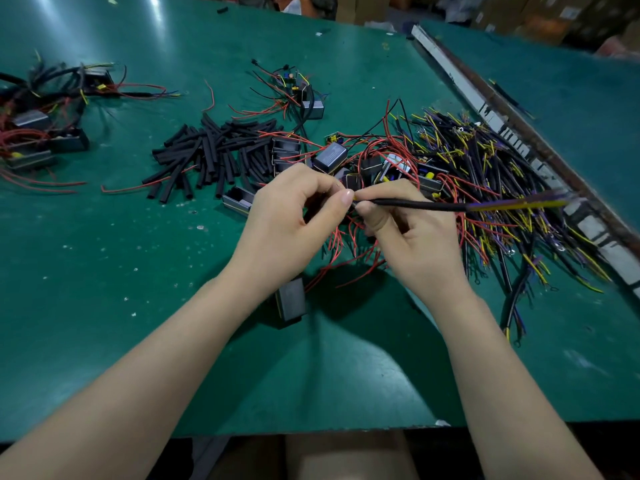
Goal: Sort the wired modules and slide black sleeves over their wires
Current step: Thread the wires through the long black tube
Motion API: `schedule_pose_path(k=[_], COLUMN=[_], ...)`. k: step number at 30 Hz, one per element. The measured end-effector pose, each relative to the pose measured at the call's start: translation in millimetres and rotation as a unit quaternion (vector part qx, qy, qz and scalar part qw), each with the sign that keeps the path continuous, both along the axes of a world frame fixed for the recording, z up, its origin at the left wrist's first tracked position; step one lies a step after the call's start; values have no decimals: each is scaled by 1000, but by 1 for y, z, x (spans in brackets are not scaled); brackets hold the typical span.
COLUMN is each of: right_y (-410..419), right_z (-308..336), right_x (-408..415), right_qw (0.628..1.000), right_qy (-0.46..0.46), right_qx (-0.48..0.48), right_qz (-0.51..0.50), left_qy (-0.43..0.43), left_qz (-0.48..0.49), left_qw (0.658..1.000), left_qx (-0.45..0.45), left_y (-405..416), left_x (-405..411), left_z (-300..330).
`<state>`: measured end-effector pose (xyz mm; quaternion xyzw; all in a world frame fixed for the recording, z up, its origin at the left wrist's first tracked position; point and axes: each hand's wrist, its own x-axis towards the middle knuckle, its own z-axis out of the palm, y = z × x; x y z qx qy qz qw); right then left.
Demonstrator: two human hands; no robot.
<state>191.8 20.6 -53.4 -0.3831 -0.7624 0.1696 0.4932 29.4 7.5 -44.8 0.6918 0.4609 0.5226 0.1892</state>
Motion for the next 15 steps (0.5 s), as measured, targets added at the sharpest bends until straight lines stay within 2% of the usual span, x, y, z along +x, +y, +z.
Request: schedule_pose_path(k=[4,8,10,12,13,14,15], right_y=[1,-1,-2,-1,-1,-1,0], right_z=[-2,2,4,6,7,7,7], right_x=[2,-2,-4,-5,-5,-5,-5], right_qw=[995,998,998,997,995,993,991], right_qy=[-84,-38,6,32,42,58,77], right_qx=[13,-33,-53,-74,-84,-96,-109], right_qz=[-60,-28,-17,-19,-23,-25,-24], left_qy=[67,-5,-63,-74,-50,-33,-35], left_qz=[-8,-24,-41,-52,-88,-135,-164], left_qw=[996,999,993,979,958,923,896], left_qx=[51,-24,-86,-182,-268,-359,-411], left_y=[0,-1,-5,9,14,20,21], left_x=[-2,0,-3,-3,-4,-6,-8], left_z=[0,2,4,11,16,16,17])
